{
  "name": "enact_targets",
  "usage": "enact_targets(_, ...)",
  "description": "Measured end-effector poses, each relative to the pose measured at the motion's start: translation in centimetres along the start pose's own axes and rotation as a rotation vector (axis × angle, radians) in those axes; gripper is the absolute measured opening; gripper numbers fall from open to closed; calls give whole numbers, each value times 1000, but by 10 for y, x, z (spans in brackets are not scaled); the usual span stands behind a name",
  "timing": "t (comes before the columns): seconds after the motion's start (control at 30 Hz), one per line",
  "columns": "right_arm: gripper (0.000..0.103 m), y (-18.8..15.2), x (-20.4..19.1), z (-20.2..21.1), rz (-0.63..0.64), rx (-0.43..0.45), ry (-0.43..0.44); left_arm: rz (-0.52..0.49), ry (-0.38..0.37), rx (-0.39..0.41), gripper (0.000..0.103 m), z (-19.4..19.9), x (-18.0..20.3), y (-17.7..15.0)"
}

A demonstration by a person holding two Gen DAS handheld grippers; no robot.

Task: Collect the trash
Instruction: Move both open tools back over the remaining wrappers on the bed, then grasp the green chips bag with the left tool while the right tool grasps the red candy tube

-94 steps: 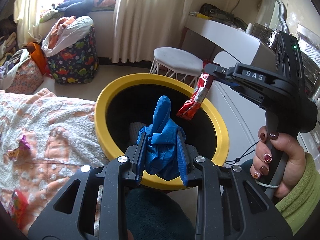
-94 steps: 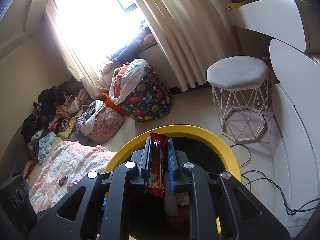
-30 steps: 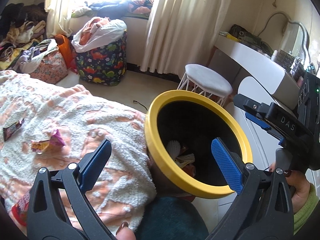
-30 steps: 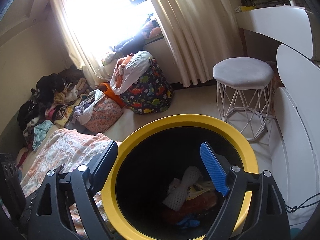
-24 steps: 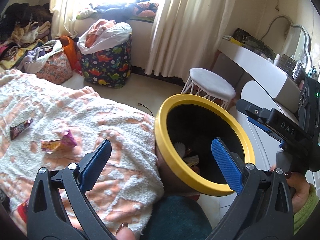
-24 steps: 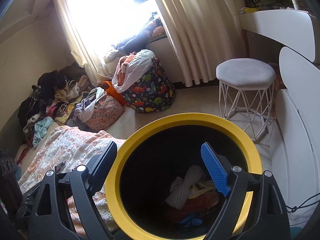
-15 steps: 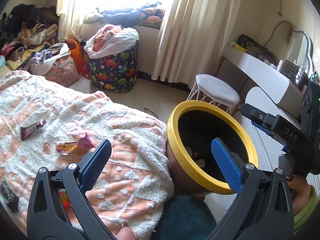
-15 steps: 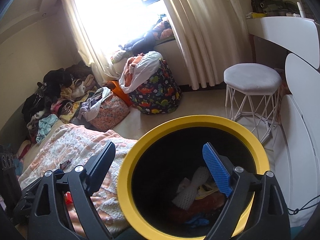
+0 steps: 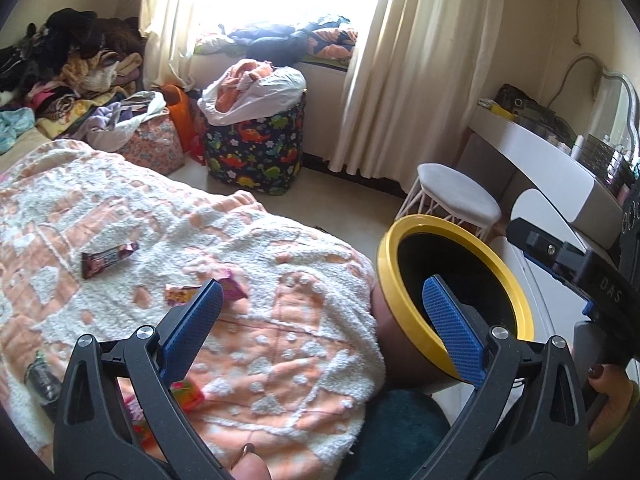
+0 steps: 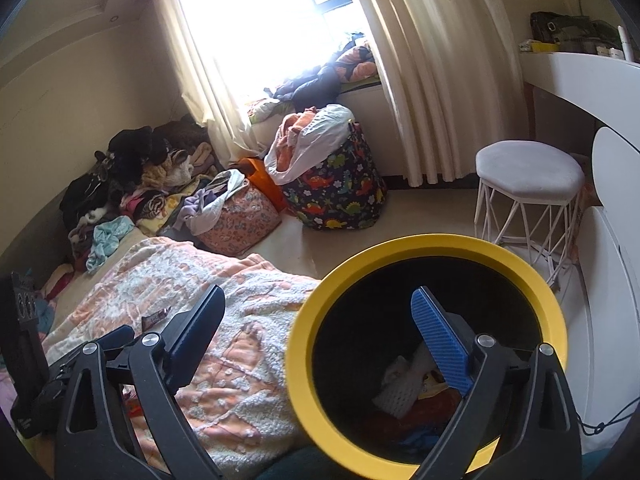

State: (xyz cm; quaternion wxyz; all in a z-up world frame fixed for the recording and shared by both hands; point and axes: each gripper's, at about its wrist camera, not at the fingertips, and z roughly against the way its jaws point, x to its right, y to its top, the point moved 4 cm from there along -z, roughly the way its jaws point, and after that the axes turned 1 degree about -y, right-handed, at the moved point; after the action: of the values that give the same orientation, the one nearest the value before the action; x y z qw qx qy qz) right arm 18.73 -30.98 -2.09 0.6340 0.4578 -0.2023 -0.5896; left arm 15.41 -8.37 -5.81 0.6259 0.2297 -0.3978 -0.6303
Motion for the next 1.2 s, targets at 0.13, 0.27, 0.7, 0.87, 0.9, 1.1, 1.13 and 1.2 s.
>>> enact_targets(0.13,93,-5,-11,-3,10,-12,25,10,17,11,92,6,-11,1)
enact_targets(0.27,94,-11,-30,-5,39,-26,46,25,35,20,92,11,-21,1)
enact_targets(0.7,95,-30,-81,-6,132,-63,105,70,72,49,92,26,-55,2)
enact_targets(0.87,95,-39,-101,-8,166,-85,125,86,95,58,92,32,-72,1)
enact_targets(0.9,95,-41,-104,-9,171,-90,128,91,100,58,92,34,-76,0)
enact_targets(1.1,95,-53,-124,-15,185,-131,151,126,147,56,92,42,-105,-5)
enact_targets(1.13,95,-55,-128,-16,185,-140,157,131,155,55,92,43,-109,-6)
enact_targets(1.2,95,-60,-136,-20,185,-161,173,144,173,55,92,47,-120,-9)
